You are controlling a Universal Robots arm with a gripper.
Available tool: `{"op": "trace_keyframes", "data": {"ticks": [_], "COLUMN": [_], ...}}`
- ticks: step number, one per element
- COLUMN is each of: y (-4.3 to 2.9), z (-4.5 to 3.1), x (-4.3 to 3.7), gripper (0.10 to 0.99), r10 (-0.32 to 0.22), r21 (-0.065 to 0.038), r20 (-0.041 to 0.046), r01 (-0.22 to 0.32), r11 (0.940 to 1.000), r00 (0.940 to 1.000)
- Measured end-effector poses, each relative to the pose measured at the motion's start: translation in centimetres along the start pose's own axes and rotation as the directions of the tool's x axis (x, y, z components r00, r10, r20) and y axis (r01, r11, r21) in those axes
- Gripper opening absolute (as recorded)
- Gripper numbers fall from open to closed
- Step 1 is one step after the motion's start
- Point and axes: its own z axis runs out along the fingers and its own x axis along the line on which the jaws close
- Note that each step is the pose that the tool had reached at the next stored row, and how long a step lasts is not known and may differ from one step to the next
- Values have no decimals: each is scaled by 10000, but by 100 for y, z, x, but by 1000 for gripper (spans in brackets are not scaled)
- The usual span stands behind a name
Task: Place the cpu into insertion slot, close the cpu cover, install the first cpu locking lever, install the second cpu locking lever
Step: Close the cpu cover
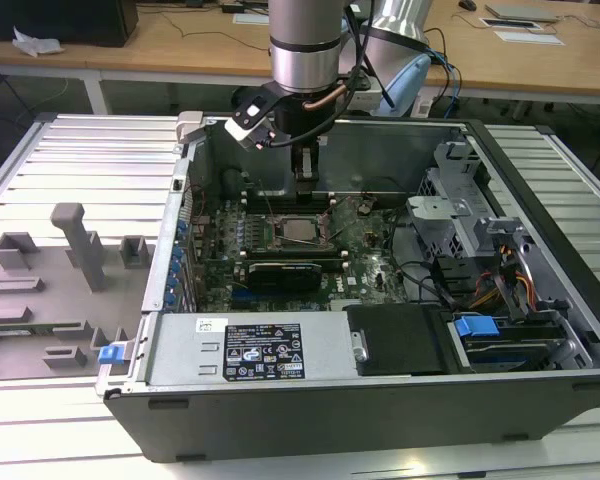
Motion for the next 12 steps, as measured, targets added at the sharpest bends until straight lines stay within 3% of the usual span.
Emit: {"op": "trace_keyframes", "data": {"ticks": [12], "y": [2], "z": [-24], "x": [-1], "gripper": [106], "r10": [0], "r21": [2], "r20": [0], "r01": [0], "r11": [10000], "r00": [10000]}}
